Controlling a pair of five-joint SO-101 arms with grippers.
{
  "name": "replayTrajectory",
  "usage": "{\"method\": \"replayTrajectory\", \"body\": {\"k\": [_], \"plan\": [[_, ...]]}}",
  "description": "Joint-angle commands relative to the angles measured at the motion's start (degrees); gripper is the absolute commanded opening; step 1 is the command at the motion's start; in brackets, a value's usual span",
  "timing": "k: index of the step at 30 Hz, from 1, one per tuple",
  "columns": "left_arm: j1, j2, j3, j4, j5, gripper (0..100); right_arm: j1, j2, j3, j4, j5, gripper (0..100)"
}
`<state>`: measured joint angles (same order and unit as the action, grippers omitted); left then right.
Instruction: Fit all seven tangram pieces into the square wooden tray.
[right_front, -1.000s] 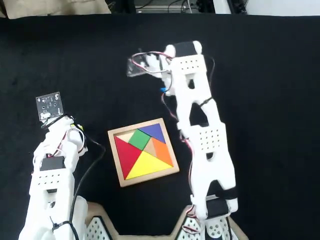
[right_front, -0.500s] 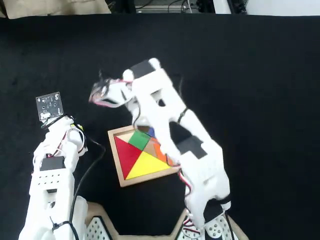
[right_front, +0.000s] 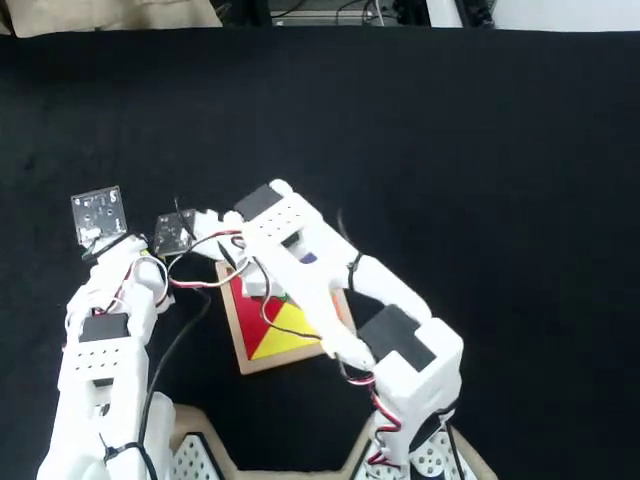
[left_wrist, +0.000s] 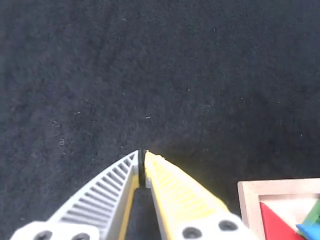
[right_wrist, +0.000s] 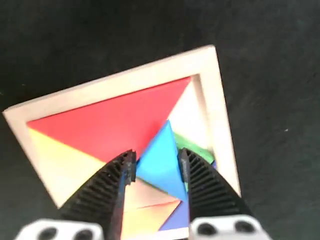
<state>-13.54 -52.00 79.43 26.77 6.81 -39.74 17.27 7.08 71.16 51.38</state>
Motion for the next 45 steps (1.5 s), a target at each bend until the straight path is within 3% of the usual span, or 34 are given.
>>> {"method": "replayTrajectory", "body": {"k": [1, 13, 19, 27, 38, 45], "plan": [[0.22, -0.18, -0.31, -0.79, 0.09, 3, -2.20, -3.38, 0.13, -3.08, 1.23, 6.7], [0.22, -0.44, -0.31, -0.62, 0.09, 3, -2.11, -3.30, 0.22, -6.24, 1.32, 7.2], [0.22, -0.44, -0.31, -0.62, 0.09, 3, -2.11, -3.30, 0.48, -5.89, 0.09, 20.8], [0.13, -0.44, -0.31, -0.62, 0.09, 3, -1.67, -4.00, -0.13, -5.80, -0.09, 21.8], [-0.92, -0.53, -0.22, -0.53, 0.18, 3, 10.37, -12.35, -9.27, -2.55, -0.97, 21.8], [-0.84, -0.53, -0.22, -0.53, 0.18, 3, 16.70, -14.37, -18.86, 0.00, -11.69, 21.8]]}}
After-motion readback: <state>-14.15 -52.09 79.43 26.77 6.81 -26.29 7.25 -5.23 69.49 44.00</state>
